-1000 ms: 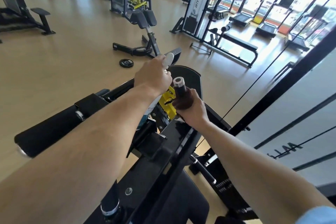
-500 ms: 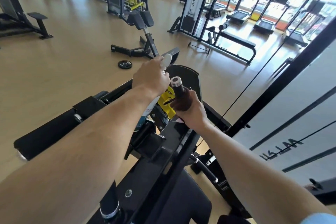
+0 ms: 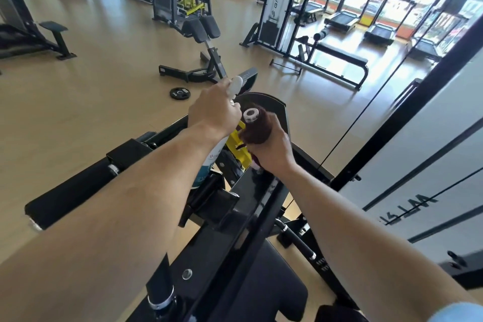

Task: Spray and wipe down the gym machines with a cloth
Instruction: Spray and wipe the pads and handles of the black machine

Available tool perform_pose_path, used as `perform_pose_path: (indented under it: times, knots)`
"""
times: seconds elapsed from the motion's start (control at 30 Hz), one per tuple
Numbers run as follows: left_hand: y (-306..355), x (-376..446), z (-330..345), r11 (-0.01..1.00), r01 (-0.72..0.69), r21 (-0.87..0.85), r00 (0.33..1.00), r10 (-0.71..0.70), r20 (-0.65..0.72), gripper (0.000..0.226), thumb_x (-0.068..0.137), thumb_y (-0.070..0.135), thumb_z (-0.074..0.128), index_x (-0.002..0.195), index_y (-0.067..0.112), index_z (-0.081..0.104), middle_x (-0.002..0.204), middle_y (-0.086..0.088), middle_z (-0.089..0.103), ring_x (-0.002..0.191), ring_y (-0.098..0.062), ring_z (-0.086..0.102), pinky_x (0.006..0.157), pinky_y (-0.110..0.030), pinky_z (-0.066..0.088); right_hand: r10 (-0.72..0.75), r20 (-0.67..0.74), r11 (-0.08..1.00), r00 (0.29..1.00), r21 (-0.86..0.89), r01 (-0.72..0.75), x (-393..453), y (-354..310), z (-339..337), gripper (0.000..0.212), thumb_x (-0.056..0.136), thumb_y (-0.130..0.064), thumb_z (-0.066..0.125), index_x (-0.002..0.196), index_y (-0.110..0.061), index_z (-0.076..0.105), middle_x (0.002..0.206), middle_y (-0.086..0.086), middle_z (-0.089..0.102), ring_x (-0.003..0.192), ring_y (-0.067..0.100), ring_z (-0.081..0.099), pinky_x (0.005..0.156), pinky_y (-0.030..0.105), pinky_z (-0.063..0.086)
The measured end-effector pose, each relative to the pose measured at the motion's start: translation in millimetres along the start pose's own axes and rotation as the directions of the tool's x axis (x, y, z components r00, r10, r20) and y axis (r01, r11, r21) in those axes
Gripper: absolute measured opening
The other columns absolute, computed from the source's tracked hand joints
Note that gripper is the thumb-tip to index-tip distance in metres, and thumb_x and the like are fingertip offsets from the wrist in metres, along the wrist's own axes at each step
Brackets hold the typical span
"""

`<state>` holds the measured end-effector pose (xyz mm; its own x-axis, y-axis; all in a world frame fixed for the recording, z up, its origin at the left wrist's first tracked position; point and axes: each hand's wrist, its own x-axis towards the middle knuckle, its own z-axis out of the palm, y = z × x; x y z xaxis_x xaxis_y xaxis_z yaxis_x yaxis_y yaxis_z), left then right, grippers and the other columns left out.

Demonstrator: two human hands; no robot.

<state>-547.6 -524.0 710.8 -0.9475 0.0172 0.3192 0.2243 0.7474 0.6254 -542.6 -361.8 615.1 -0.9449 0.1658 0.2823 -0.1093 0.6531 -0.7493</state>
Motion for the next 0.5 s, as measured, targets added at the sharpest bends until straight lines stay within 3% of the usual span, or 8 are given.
perform_pose_path:
  times: [0.07, 0.17, 0.3, 0.37, 0.5]
  knots:
    - [-1, 0, 2, 1.0, -0.022, 0.001, 1.0, 0.022, 0.009, 0.027, 0.098, 0.019, 0.062, 0.125, 0.019, 0.06, 0.113, -0.009, 0.072, 0.108, -0.035, 0.065, 0.083, -0.044, 0.054, 0.068, 0.043, 0.996, 0.997, -0.06, -0.065, -10, 23, -2, 0.069, 0.073, -0.029, 0.089, 0.129, -0.04, 0.051, 0.103, -0.011, 0.067, 0.095, 0.018, 0.066, 0.084, 0.045, 0.058]
    - [-2, 0, 1, 0.999, -0.045, 0.003, 0.999, 0.045, 0.008, 0.029, 0.099, 0.018, 0.062, 0.127, 0.019, 0.059, 0.114, -0.009, 0.071, 0.107, -0.034, 0.065, 0.084, -0.047, 0.056, 0.1, 0.054, 0.992, 0.993, -0.079, -0.096, -9, 20, -2, 0.065, 0.071, -0.031, 0.089, 0.124, -0.043, 0.054, 0.1, -0.012, 0.066, 0.098, 0.023, 0.066, 0.084, 0.045, 0.058]
    - [1, 1, 0, 0.999, -0.044, -0.005, 0.999, 0.044, -0.003, 0.03, 0.099, 0.018, 0.063, 0.128, 0.019, 0.059, 0.115, -0.008, 0.071, 0.108, -0.033, 0.065, 0.082, -0.044, 0.053, 0.033, 0.005, 0.998, 0.999, -0.049, -0.032, 11, -10, -3, 0.063, 0.07, -0.034, 0.091, 0.125, -0.035, 0.061, 0.104, -0.01, 0.069, 0.1, 0.018, 0.065, 0.09, 0.044, 0.057]
    - [1, 2, 0, 1.0, -0.03, -0.005, 0.999, 0.03, -0.021, 0.028, 0.098, 0.017, 0.062, 0.126, 0.017, 0.058, 0.114, -0.008, 0.07, 0.108, -0.033, 0.064, 0.078, -0.039, 0.047, -0.03, -0.05, 0.999, 0.998, -0.021, 0.029, 19, -28, -3, 0.065, 0.07, -0.037, 0.09, 0.128, -0.031, 0.063, 0.107, -0.013, 0.07, 0.101, 0.012, 0.064, 0.09, 0.037, 0.056]
    - [1, 2, -2, 1.0, -0.011, 0.003, 0.999, 0.011, -0.051, 0.033, 0.098, 0.016, 0.061, 0.131, 0.015, 0.056, 0.118, -0.011, 0.069, 0.111, -0.034, 0.063, 0.075, -0.036, 0.041, -0.046, -0.121, 0.997, 0.992, 0.06, 0.053, 8, -24, 1, 0.07, 0.074, -0.032, 0.092, 0.134, -0.03, 0.057, 0.103, -0.02, 0.065, 0.094, 0.005, 0.06, 0.074, 0.012, 0.044]
